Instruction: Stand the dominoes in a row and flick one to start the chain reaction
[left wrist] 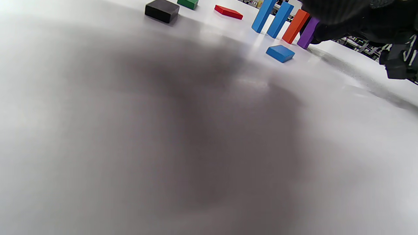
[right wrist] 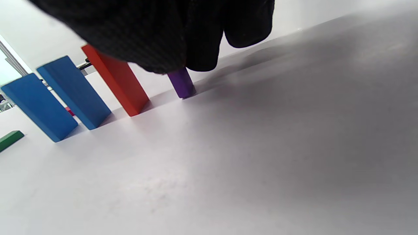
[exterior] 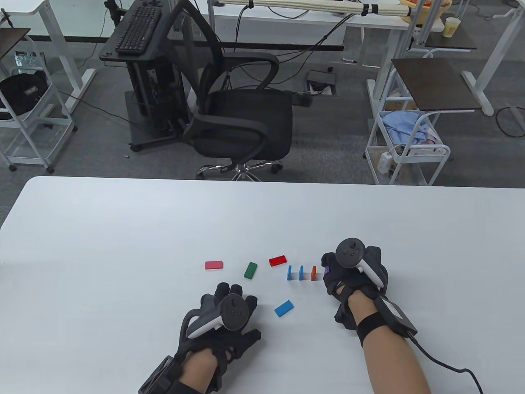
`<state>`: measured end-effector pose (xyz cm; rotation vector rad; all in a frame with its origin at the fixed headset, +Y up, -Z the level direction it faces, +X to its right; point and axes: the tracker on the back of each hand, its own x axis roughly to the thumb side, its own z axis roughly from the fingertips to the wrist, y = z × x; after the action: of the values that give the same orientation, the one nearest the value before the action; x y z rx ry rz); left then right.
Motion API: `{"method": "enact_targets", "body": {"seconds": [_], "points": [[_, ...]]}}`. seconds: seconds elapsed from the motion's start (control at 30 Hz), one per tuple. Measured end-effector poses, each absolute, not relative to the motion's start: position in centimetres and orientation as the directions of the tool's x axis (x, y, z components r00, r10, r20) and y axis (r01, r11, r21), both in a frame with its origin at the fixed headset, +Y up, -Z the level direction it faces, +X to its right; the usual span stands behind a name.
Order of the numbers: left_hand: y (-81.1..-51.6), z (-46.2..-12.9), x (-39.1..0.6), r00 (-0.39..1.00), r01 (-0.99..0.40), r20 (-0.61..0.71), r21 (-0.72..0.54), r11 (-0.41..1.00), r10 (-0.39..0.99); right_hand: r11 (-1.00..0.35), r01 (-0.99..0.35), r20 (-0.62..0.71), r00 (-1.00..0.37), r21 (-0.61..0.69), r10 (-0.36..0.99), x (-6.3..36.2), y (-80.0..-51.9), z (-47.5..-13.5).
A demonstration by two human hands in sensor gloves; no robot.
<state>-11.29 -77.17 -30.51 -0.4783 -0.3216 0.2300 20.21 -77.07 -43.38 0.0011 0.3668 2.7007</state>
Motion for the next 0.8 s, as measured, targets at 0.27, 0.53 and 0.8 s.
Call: {"method": "enact_targets", "body": {"seconds": [0.27, 0.53, 0.8], "points": [[-77.2, -30.5, -11.3, 0.925, -0.139, 0.248, -0.484, 0.864, 0.288, -0.875, -0.407, -0.054, -0.912, 0.263, 0.408, 20.1, -77.0, -43.3], [-77.2, -30.5, -11.3, 0.924, -0.139, 0.249, -0.485, 0.863, 0.289, -0.871, -0.403, -0.048, -0.912, 0.279, 0.407, 20.5, -76.3, -42.9], [-77.2, -30.5, -11.3, 0.924, -0.142, 0.249, -0.483, 0.864, 0.291, -0.859, -0.433, -0.059, -0.899, 0.274, 0.434, 22.0, -73.6, -40.9]]}}
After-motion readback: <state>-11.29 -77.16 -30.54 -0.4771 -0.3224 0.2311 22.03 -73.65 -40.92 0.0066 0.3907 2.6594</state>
